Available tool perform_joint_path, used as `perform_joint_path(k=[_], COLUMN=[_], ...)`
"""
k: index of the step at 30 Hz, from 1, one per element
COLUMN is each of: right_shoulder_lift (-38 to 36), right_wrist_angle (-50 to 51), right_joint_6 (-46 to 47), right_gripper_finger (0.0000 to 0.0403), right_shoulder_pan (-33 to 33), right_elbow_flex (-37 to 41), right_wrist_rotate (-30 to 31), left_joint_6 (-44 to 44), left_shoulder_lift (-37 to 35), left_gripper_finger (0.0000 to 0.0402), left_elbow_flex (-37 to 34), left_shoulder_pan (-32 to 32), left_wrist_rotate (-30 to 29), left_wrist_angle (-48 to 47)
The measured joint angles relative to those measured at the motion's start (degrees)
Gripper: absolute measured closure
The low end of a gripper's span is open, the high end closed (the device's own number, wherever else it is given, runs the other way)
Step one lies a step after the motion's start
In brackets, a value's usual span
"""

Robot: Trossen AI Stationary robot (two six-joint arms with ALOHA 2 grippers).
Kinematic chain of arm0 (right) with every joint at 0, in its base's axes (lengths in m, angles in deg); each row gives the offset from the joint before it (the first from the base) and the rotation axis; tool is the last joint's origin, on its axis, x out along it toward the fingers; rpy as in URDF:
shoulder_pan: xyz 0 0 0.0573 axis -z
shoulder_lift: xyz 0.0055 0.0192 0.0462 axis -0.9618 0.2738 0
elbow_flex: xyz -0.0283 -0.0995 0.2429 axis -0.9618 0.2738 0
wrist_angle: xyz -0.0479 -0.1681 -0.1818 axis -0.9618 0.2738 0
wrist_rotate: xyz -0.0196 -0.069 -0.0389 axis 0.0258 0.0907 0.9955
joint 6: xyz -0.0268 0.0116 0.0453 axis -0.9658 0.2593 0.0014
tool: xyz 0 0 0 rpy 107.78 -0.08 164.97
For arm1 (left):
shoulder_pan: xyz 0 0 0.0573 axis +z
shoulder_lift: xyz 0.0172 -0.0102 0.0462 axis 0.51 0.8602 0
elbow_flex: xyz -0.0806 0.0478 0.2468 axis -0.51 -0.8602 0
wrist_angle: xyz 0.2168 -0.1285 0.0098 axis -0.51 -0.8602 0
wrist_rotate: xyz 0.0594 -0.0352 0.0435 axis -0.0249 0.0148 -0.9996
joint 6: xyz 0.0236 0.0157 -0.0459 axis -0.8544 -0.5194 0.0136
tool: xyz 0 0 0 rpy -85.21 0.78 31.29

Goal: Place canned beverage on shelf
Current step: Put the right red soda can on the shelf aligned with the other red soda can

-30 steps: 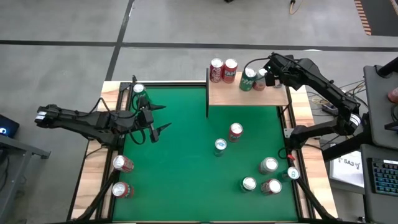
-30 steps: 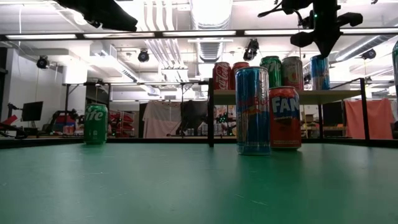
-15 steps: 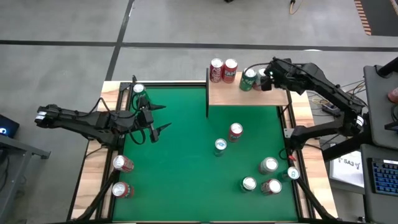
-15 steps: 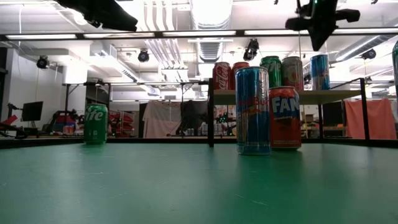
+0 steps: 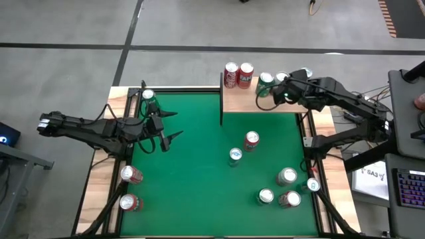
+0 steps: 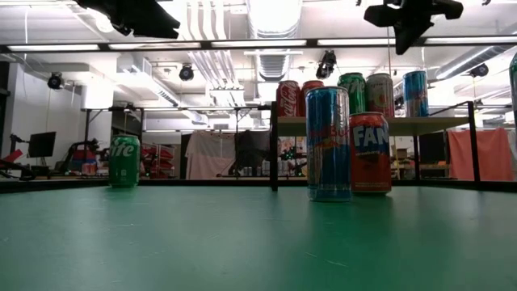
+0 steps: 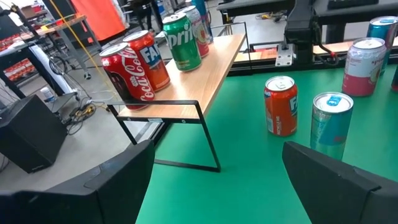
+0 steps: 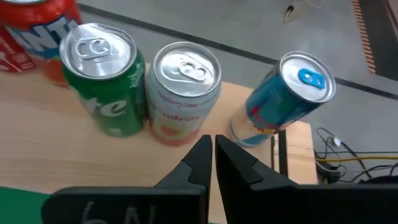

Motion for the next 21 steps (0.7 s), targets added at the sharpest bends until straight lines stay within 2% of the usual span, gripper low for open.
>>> perform_joint_path(k=[7,13,21], right_shoulder_lift=[0.0,0.0,0.0], right_wrist_angle=[-3.3,-10.9,-21.1], right_joint_6=[-4.1,-11.6,-18.7], right_gripper_finger=[0.039,0.039,0.039], right_shoulder_pan=[-0.5,-1.4,-6.0], right_elbow_flex=[0.1,0.6,4.3], right_wrist_rotate=[-1.0,-3.9,-4.2], left_joint_6=[0.7,2.7,8.8], left_shoulder_lift=[0.0,0.0,0.3], left_gripper_finger=[0.0064,0.0064,0.0064], left_elbow_flex=[0.0,0.0,-0.5], left_shoulder_pan=[0.0,0.0,0.0], left_wrist_rotate=[0.0,0.0,0.0], left_wrist_angle=[0.0,-0.1,-0.5])
